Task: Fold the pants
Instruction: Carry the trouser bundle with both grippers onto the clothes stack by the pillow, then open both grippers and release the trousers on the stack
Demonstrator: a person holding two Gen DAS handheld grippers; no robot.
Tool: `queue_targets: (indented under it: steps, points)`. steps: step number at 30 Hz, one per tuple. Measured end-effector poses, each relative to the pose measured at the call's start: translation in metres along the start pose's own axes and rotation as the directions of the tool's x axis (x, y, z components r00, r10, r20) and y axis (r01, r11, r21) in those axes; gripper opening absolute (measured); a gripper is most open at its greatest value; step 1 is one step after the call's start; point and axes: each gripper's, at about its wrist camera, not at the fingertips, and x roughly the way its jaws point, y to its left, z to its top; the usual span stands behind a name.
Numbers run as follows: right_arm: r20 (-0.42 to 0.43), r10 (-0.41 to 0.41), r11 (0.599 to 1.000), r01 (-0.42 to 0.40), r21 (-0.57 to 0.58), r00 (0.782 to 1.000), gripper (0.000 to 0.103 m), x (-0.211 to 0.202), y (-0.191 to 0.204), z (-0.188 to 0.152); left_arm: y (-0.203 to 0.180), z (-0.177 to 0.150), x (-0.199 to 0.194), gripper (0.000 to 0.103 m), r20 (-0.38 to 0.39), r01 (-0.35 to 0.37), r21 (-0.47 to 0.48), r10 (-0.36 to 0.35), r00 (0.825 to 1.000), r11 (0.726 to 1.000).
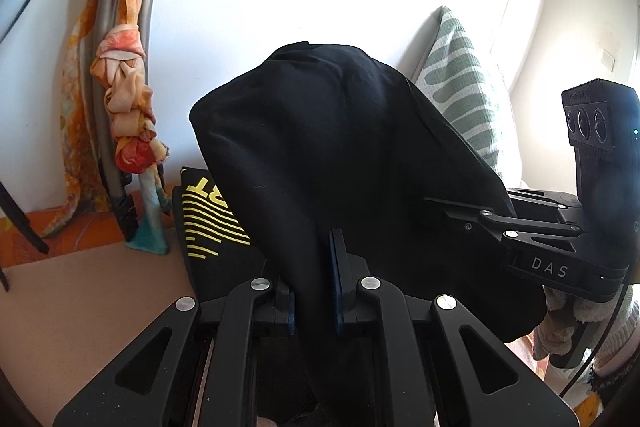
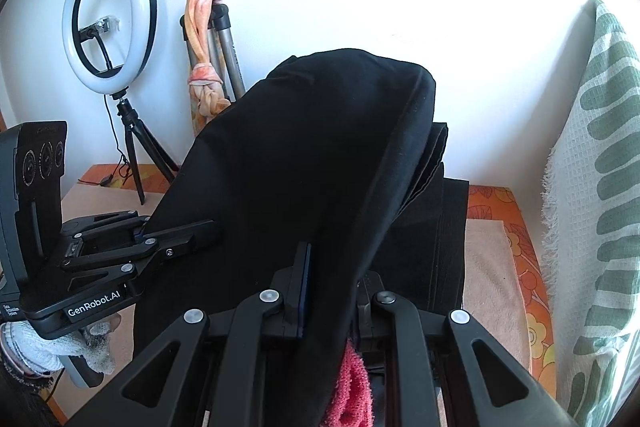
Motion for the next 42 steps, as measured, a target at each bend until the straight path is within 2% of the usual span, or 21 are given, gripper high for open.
queue_targets:
  steps: [8, 14, 20, 22, 24, 26, 27, 28, 30, 31, 33, 42]
  points:
    - [-0.067, -0.063, 0.998, 0.063, -0.005, 0.996, 0.014, 0.033, -0.012, -0.010, -0.003, -0.008, 0.040, 0.011, -0.078, -0.046, 0.039, 0.049, 0.996, 0.998]
    - [-0.089, -0.082, 0.997, 0.082, 0.005, 0.993, 0.017, 0.043, -0.022, -0.015, -0.011, -0.014, 0.049, 0.012, -0.094, -0.063, 0.059, 0.069, 0.993, 0.996]
    - [-0.092, -0.170, 0.985, 0.167, -0.045, 0.981, 0.025, 0.041, -0.017, -0.015, -0.016, -0.014, 0.050, 0.018, -0.103, -0.094, 0.078, 0.102, 0.989, 0.992]
    - [-0.078, -0.206, 0.978, 0.202, -0.049, 0.975, 0.034, 0.036, -0.017, -0.016, -0.014, -0.015, 0.049, 0.018, -0.110, -0.096, 0.066, 0.103, 0.989, 0.993]
    - [-0.058, -0.236, 0.971, 0.233, -0.055, 0.970, 0.039, 0.028, -0.016, -0.017, -0.011, -0.017, 0.045, 0.019, -0.113, -0.098, 0.052, 0.104, 0.988, 0.994]
    - [-0.043, -0.236, 0.971, 0.234, -0.048, 0.971, 0.054, 0.020, -0.015, -0.018, -0.008, -0.021, 0.039, 0.022, -0.115, -0.104, 0.042, 0.108, 0.987, 0.994]
    - [-0.030, -0.239, 0.971, 0.237, -0.041, 0.971, 0.069, 0.015, -0.014, -0.018, -0.008, -0.022, 0.036, 0.027, -0.115, -0.113, 0.040, 0.117, 0.987, 0.993]
    - [-0.014, -0.240, 0.970, 0.240, -0.033, 0.971, 0.076, 0.010, -0.012, -0.019, -0.007, -0.023, 0.033, 0.031, -0.111, -0.119, 0.038, 0.123, 0.986, 0.992]
    - [0.002, -0.234, 0.972, 0.234, -0.019, 0.972, 0.080, 0.001, -0.009, -0.020, -0.008, -0.026, 0.025, 0.037, -0.097, -0.125, 0.036, 0.128, 0.987, 0.992]
    - [0.006, -0.235, 0.972, 0.235, -0.012, 0.972, 0.084, -0.002, -0.007, -0.021, -0.008, -0.026, 0.020, 0.047, -0.084, -0.128, 0.036, 0.131, 0.988, 0.991]
    - [0.012, -0.242, 0.970, 0.242, -0.011, 0.970, 0.087, -0.008, -0.002, -0.024, -0.009, -0.025, 0.009, 0.060, -0.054, -0.131, 0.037, 0.133, 0.990, 0.991]
    - [0.053, -0.261, 0.965, 0.261, 0.014, 0.964, 0.095, -0.047, 0.020, -0.036, -0.017, -0.036, -0.042, 0.063, -0.020, -0.137, 0.049, 0.138, 0.990, 0.989]
